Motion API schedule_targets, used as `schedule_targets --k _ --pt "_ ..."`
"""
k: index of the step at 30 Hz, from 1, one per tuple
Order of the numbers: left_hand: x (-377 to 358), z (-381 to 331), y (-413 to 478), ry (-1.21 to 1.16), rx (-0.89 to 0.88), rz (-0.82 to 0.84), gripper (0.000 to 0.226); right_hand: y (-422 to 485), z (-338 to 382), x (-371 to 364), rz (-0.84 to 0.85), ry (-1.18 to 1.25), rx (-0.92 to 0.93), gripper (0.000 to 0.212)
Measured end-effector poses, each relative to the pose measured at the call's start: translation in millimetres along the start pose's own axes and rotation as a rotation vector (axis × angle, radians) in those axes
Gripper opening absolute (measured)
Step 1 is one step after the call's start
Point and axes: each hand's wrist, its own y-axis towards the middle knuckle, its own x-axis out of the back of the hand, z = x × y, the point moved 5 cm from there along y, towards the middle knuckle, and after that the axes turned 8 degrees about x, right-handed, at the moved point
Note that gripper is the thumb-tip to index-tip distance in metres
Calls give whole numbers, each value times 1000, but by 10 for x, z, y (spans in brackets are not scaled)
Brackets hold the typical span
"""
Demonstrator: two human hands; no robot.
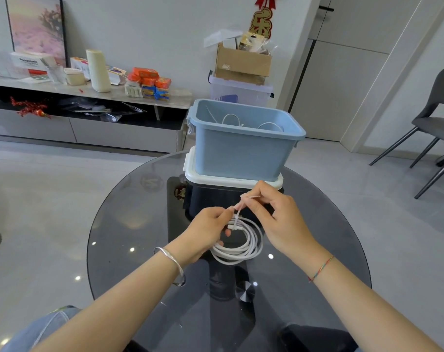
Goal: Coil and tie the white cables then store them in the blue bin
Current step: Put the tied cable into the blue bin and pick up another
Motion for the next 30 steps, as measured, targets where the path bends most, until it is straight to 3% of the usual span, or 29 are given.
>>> schedule_targets --k 5,13,17,30 --pt "-2 -65 -16 4 -42 -13 37 16 19 -19 -17 -154 67 17" --pt "-42 -114 -86 29 -103 31 42 26 -99 -9 -84 35 -133 19" --pt "-71 -121 -107 31 -153 62 31 17 -108 55 -122 53 -169 18" --pt "-26 -67 -27 15 -100 61 24 27 4 113 -190 98 -61 15"
